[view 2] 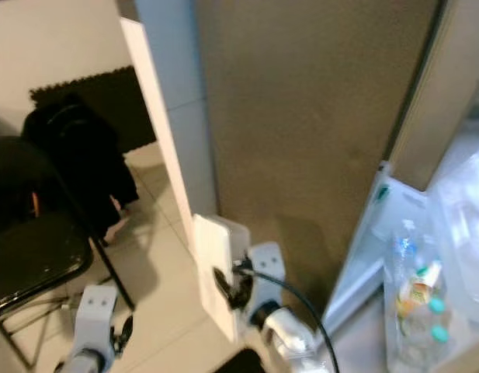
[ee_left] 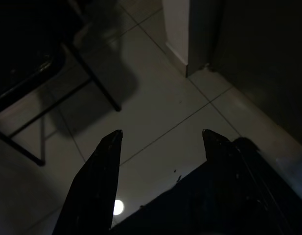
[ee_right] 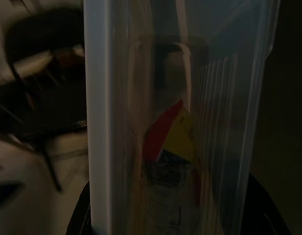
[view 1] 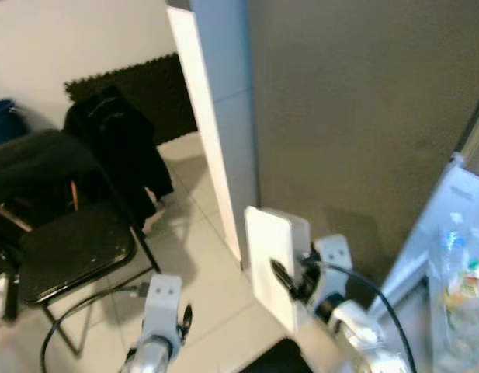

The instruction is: Restocking fridge

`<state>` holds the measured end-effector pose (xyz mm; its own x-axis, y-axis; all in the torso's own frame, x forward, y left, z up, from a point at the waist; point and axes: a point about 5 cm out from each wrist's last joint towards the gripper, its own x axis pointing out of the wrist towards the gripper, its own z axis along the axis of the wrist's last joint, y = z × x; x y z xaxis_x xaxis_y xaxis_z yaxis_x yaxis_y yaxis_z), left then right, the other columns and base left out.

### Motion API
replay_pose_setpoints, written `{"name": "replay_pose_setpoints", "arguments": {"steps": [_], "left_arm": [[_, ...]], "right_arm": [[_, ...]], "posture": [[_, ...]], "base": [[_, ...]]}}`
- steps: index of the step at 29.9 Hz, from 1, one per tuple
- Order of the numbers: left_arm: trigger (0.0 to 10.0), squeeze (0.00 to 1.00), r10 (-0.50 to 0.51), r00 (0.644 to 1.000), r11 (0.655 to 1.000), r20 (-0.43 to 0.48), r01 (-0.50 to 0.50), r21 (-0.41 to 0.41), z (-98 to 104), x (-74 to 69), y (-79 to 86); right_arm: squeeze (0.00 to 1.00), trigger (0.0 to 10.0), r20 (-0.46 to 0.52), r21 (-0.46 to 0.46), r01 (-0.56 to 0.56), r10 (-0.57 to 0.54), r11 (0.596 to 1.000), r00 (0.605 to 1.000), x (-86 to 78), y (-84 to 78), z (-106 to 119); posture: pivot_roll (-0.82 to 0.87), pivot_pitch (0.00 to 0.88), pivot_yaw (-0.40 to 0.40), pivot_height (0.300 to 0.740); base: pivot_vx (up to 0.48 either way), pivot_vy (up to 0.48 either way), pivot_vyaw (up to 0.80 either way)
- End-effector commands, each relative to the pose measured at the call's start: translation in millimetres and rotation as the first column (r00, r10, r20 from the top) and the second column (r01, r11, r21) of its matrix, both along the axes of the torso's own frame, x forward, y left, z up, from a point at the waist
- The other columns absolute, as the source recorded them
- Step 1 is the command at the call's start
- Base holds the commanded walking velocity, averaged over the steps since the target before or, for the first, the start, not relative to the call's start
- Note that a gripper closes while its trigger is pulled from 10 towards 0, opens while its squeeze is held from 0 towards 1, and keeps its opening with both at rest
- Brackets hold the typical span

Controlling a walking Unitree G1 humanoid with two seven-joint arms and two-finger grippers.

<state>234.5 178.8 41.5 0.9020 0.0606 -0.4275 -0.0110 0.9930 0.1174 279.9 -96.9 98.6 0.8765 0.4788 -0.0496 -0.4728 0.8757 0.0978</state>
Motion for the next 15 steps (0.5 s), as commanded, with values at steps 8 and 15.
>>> {"name": "replay_pose_setpoints", "arguments": {"steps": [8,15], "left_arm": [[10.0,0.0,-0.058,0.996,0.995,-0.074,0.051,-0.089,-21.3,-7.5,1.0],[10.0,0.0,-0.067,0.996,0.996,-0.065,0.063,-0.059,-21.2,-3.5,5.1]], "right_arm": [[0.0,10.0,-0.003,0.008,0.045,-0.045,0.999,0.999,2.0,-1.4,-1.8],[0.0,10.0,-0.008,0.005,0.049,-0.049,0.999,0.999,1.5,-2.8,-3.1]], "posture": [[-0.07,0.123,0.051,0.736],[-0.08,0.13,0.046,0.736]], "base": [[0.0,0.0,0.0],[0.0,0.0,0.0]]}}
